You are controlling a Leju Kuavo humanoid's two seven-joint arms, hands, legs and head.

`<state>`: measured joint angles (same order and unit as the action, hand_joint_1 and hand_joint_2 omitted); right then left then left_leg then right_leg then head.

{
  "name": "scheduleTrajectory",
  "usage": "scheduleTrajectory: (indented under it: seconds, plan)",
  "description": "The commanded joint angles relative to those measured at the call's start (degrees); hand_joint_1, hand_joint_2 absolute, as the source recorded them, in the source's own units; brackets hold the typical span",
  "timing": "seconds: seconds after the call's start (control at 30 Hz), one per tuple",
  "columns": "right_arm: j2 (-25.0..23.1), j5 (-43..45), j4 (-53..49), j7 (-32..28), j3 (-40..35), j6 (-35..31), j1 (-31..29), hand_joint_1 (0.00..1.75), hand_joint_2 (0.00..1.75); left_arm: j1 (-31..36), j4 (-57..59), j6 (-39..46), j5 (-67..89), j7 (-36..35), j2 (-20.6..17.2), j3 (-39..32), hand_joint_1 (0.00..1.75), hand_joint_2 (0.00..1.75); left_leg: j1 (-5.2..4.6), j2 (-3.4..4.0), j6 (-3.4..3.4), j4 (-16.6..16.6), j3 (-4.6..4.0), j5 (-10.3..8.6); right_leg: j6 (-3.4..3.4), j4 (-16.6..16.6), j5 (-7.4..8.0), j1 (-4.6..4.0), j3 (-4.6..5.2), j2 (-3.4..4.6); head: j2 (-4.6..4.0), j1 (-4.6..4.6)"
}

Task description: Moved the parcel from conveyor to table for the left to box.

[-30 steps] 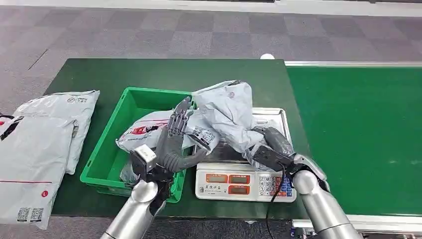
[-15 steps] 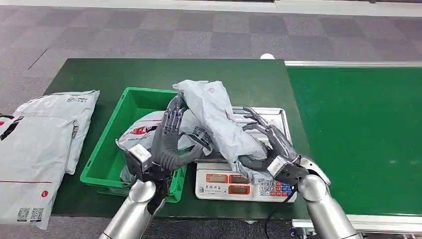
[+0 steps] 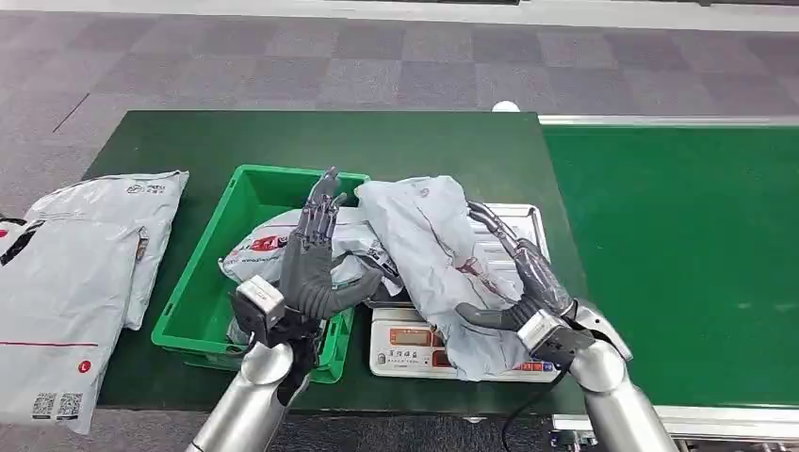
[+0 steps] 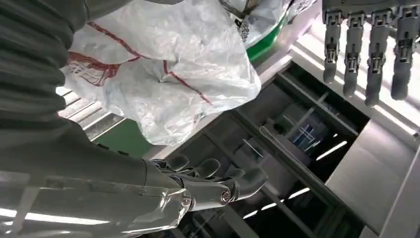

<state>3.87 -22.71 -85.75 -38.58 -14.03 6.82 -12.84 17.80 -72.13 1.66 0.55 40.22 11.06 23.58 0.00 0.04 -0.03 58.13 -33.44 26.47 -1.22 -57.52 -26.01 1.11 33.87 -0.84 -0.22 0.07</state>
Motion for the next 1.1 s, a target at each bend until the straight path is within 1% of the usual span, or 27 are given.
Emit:
scheduleTrajectory:
  seconds: [0.03,0.13,0.17,0.2,0.23,0.27,0.3,0.33,0.37,0.43,0.5,0.53,0.6,0.67,0.7,0.73,0.77,0.8,0.87,0.9,0.97,1.03,1.1]
  plan:
    - [0.0,-0.3,0.4,-0.2,1.4,0.6,-0.2,0.00,1.75,0.5,-1.4,1.5,1.3,-0.2,-1.7,0.5,0.00,1.75,0.02,0.01,-0.03,-0.1,0.07,0.00,0.06,0.1,0.01,-0.02,-0.07,0.06,0.00,0.00]
    - [-0.9,-3.6,0.3,1.1,2.0,-2.5,-0.1,0.00,1.75,-0.7,-5.2,5.1,3.2,-0.2,-1.9,0.3,0.00,1.75,0.06,0.05,-0.04,-0.1,0.10,-0.02,0.09,0.2,0.06,-0.07,-0.10,0.12,0.00,0.00]
    - [-1.3,-5.5,0.5,2.6,2.6,-5.7,-0.2,0.00,1.75,-1.1,-6.1,6.6,3.8,-0.2,-1.8,0.0,0.00,1.75,0.02,0.05,-0.04,-0.1,0.07,0.00,0.08,0.1,0.03,-0.02,-0.04,0.11,0.00,0.00]
    - [-1.8,-10.7,1.0,5.8,3.4,-12.7,-0.5,0.00,1.75,-1.6,-6.9,8.5,4.4,-0.2,-1.6,-0.7,0.00,1.75,0.03,0.04,-0.03,0.0,0.03,0.01,0.05,0.0,0.02,-0.03,-0.02,0.08,0.00,0.00]
    - [-2.1,-14.1,1.3,7.6,3.8,-16.7,-0.7,0.00,1.75,-1.9,-7.4,9.5,4.4,-0.2,-1.5,-1.1,0.00,1.75,0.05,0.09,-0.04,-0.1,0.07,0.00,0.09,0.1,0.05,-0.05,-0.05,0.15,0.00,0.00]
    - [-2.7,-21.4,2.6,11.6,4.0,-24.1,-1.4,0.00,1.75,-2.3,-7.9,11.2,4.3,-0.2,-1.5,-1.5,0.00,1.75,0.02,0.09,-0.03,0.0,0.02,0.00,0.06,0.0,0.03,-0.02,0.01,0.13,0.00,0.00]
    - [-2.8,-26.1,3.3,14.3,4.6,-28.5,-1.8,0.00,1.75,-2.3,-8.3,12.7,4.7,-0.2,-1.4,-1.9,0.00,1.75,0.05,0.10,-0.05,-0.1,0.08,-0.01,0.09,0.1,0.06,-0.06,-0.06,0.16,0.00,0.00]
    - [-3.2,-28.5,4.1,15.8,4.7,-31.1,-2.3,0.00,1.75,-2.1,-7.8,13.6,5.0,-0.2,-1.3,-1.8,0.00,1.75,0.03,0.14,-0.03,0.0,0.05,0.01,0.07,0.1,0.05,-0.04,-0.01,0.18,0.00,0.00]
    - [-3.0,-28.5,5.1,16.8,4.6,-33.4,-2.9,0.00,1.75,-1.7,-7.5,14.9,5.2,-0.2,-1.2,-1.7,0.00,1.75,0.04,0.17,-0.04,-0.1,0.07,-0.02,0.09,0.1,0.09,-0.04,-0.03,0.23,0.00,0.00]
    - [-3.1,-22.6,4.8,15.1,5.2,-35.0,-3.0,0.00,1.75,-1.1,-8.1,17.7,5.2,-0.2,-1.3,-1.1,0.00,1.75,0.05,0.16,-0.03,-0.1,0.04,-0.01,0.08,0.1,0.09,-0.05,-0.03,0.22,0.00,0.02]
    - [-3.3,-14.3,3.2,11.2,6.4,-35.1,-2.4,0.00,1.75,-0.8,-9.0,18.6,4.3,-0.2,-1.7,-0.2,0.00,1.75,0.03,0.13,-0.03,-0.1,0.04,-0.02,0.08,0.1,0.08,-0.03,-0.03,0.18,0.00,0.02]
    - [-3.8,-9.5,1.8,8.2,7.3,-36.1,-2.0,0.00,1.75,-0.2,-7.7,16.7,3.3,-0.2,-2.3,1.2,0.00,1.75,0.02,0.03,-0.02,0.0,-0.01,0.00,0.05,0.0,0.02,-0.02,0.00,0.06,0.00,0.00]
    - [-5.0,-3.5,-1.0,3.0,8.8,-39.2,-1.2,0.00,1.75,1.2,-4.1,9.2,2.3,-0.8,-3.0,4.1,0.00,1.75,0.08,0.06,-0.05,-0.1,0.04,-0.04,0.11,0.1,0.09,-0.08,-0.05,0.13,0.00,0.00]
    - [-5.6,-0.8,-3.1,0.6,9.6,-41.4,-0.5,0.00,1.75,2.6,-0.6,5.8,3.1,-2.5,-2.5,5.9,0.00,1.75,0.03,-0.12,-0.06,-0.1,0.07,-0.07,0.11,0.1,0.04,-0.03,-0.10,-0.05,0.00,0.02]
    - [-6.5,1.4,-5.3,-1.4,10.4,-44.0,0.1,0.00,1.75,3.9,3.8,1.3,1.2,-4.1,-1.3,6.6,0.00,1.75,0.02,-0.08,-0.04,-0.1,0.04,-0.03,0.08,0.1,0.02,-0.03,-0.05,-0.03,0.00,0.00]
    - [-6.5,1.7,-5.9,-1.4,10.4,-44.4,0.4,0.00,1.75,4.4,5.9,0.8,0.8,-4.2,-0.7,6.5,0.00,1.75,0.02,-0.19,-0.04,-0.1,0.03,-0.06,0.09,0.1,0.01,-0.03,-0.07,-0.13,0.00,0.02]
    - [-5.9,6.7,-9.1,-1.4,9.7,-46.4,0.8,0.00,1.75,6.1,12.6,-2.7,1.1,-7.8,0.9,8.4,0.00,1.75,-0.01,-0.21,-0.01,0.0,0.03,-0.04,0.04,0.1,-0.02,0.01,-0.06,-0.17,0.00,0.00]
    - [-5.6,7.2,-9.6,-1.4,9.7,-46.8,0.8,0.00,1.75,7.2,16.6,-3.0,1.5,-7.1,2.2,9.0,0.00,1.75,0.01,-0.15,-0.03,-0.1,0.09,-0.05,0.07,0.1,0.02,-0.02,-0.11,-0.09,0.00,0.00]
    - [-6.3,7.6,-12.4,-1.4,10.9,-46.8,1.2,0.00,1.75,9.1,21.7,-3.7,3.6,-7.3,3.2,11.3,0.00,1.75,0.00,-0.27,0.00,-0.1,0.05,-0.09,0.06,0.1,0.02,0.00,-0.12,-0.22,0.00,0.00]
    - [-6.6,7.8,-13.8,-1.4,11.2,-46.8,1.4,0.00,1.75,9.9,23.0,-2.7,5.5,-7.5,3.2,12.5,0.00,1.75,-0.03,-0.16,-0.01,0.0,0.04,-0.05,0.04,0.1,-0.01,0.02,-0.02,-0.11,0.00,0.00]
    - [-6.8,7.2,-15.7,-1.4,11.5,-46.8,2.1,0.00,1.75,11.6,25.5,-2.0,9.1,-9.3,3.1,14.6,0.00,1.75,-0.02,-0.44,0.00,-0.1,-0.04,-0.12,0.06,0.1,0.00,0.01,-0.10,-0.37,0.00,0.02]
    - [-6.9,6.7,-16.0,-1.4,11.3,-46.8,2.2,0.00,1.75,13.0,27.6,-2.7,12.8,-12.0,2.9,17.3,0.00,1.75,-0.04,-0.12,-0.01,0.0,-0.02,-0.03,0.04,0.1,0.01,0.04,0.02,-0.05,0.00,0.02]
    - [-6.9,6.7,-15.9,-1.4,11.1,-46.8,2.2,0.00,1.75,13.3,28.1,-3.3,13.2,-12.4,2.9,17.7,0.00,1.75,0.03,-0.15,-0.04,-0.1,0.04,-0.05,0.08,0.1,0.05,-0.03,-0.07,-0.05,0.00,0.02]
